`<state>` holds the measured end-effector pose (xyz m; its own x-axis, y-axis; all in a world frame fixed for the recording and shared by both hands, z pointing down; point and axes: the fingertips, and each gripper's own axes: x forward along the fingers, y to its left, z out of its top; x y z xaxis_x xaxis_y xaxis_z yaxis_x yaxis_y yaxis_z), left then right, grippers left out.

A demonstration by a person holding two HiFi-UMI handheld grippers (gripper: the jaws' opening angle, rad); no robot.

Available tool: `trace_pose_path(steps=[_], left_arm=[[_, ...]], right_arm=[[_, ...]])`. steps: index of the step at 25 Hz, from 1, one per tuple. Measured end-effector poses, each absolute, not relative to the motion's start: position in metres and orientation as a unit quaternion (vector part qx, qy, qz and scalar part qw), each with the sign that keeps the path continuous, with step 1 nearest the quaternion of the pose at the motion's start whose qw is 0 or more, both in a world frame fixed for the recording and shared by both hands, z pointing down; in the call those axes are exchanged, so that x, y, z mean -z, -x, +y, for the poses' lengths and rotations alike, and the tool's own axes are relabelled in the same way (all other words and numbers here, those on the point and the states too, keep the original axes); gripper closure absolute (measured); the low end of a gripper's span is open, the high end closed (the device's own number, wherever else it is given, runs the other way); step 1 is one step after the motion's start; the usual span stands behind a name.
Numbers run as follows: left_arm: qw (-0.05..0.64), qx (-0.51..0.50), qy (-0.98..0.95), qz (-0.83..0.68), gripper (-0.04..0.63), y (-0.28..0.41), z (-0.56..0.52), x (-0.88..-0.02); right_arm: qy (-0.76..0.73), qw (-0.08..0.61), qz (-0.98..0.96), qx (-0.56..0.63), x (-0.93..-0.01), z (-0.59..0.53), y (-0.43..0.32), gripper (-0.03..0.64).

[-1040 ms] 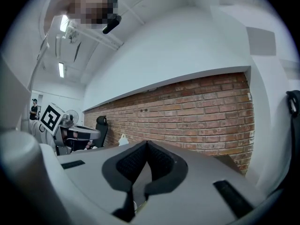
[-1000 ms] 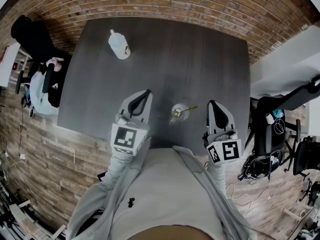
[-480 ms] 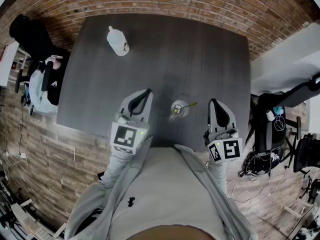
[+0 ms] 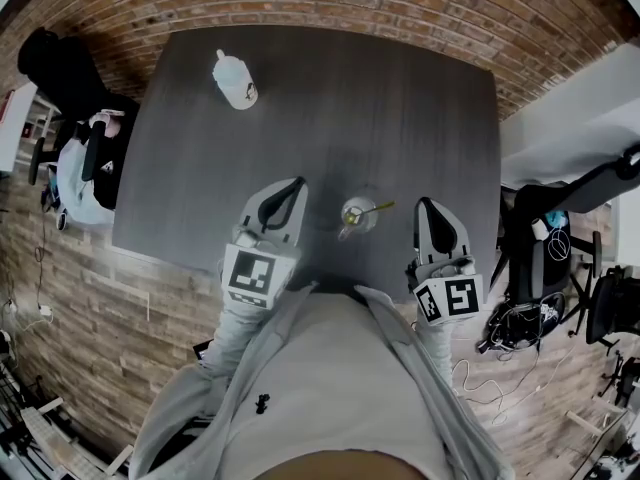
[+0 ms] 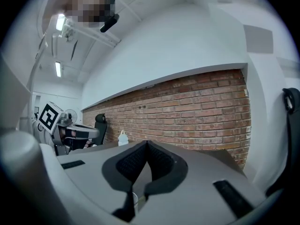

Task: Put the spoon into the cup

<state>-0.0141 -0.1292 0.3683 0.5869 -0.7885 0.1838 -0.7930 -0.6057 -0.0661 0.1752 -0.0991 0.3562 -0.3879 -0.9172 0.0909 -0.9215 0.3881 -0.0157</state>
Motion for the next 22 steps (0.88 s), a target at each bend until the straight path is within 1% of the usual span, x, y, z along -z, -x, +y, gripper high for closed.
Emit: trace_pose_path(steps=[11,22], left_arm=[[0.017,-0.102,-0.891,-0.442,0.575,0.02,-0.13,-0.374],[0.022,-0.103,-0.901,-0.42,0.575,0.008,-0.134,-0.38]], right_arm=[[-0.554,0.035,-0.831,-0.041,-0.364,-0.094,-0.169,0.6],[-0.563,0.034,-0.824,-0.049,-0.368,-0.09,-0.175,0.6]])
